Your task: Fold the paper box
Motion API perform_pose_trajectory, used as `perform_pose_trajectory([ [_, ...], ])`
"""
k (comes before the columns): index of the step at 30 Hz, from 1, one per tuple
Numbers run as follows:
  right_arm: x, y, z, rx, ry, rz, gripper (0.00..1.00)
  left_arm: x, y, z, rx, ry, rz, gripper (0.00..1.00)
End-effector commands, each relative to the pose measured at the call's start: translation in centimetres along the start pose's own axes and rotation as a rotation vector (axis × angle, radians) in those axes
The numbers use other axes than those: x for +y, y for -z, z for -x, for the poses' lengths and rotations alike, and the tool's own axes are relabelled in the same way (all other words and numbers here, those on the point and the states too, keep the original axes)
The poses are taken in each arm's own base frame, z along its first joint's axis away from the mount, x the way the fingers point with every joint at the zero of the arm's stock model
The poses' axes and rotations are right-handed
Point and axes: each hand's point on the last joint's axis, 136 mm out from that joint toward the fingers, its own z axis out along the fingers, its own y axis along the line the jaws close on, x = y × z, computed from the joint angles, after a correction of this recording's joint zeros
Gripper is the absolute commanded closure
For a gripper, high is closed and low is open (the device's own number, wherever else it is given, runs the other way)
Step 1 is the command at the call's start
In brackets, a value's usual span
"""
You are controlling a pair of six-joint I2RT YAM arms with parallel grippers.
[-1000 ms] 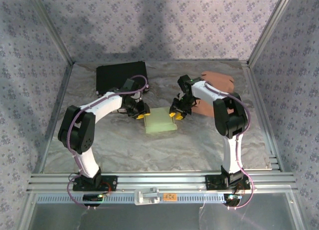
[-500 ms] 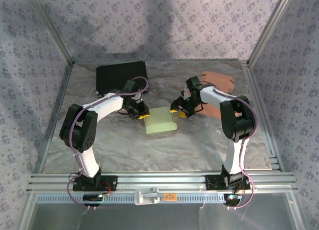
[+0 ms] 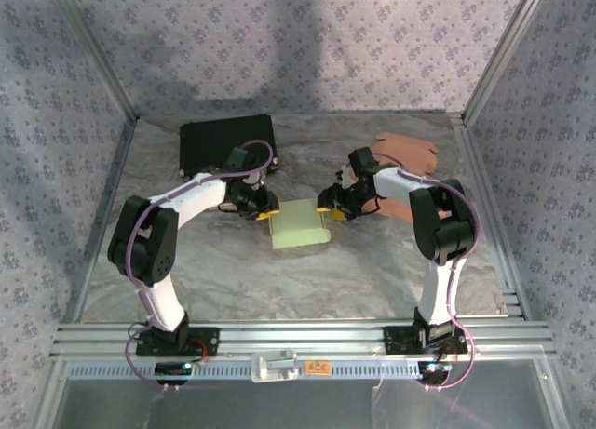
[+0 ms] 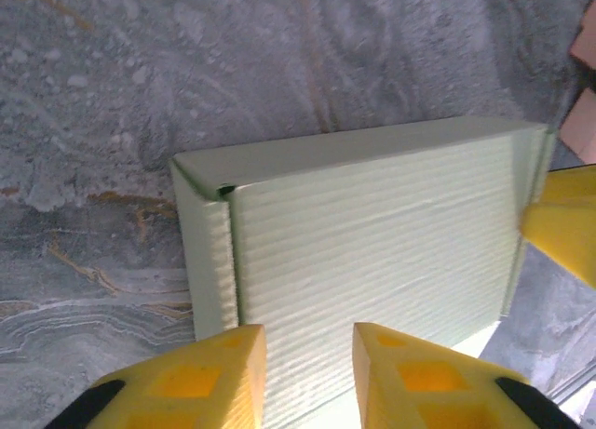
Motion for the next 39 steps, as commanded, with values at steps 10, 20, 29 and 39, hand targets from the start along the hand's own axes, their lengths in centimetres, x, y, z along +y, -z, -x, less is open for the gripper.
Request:
perform_pose_trajectory([
  [10,1.9,1.5,-0.3,-0.014,0.044,0.072,0.44,1.4,2.4,0.1,0.01,0.075,0.004,0.59],
  [20,1.9,0.7,-1.3,0.062,0.033,0.115,0.4,0.6,-1.0,-0.2,0.039,0.092,-0.081,0.56],
  [29,1.3,-0.3,-1.7,0.12,0.019,0.122,0.39,3.5,-2.5,-1.8,0.068,0.117,0.008,0.69],
  [39,1.9,-0.2,-2.0,0.141,0.032,0.142,0.39,4.5,-3.0,-2.2,0.065,0.125,0.006,0.95],
])
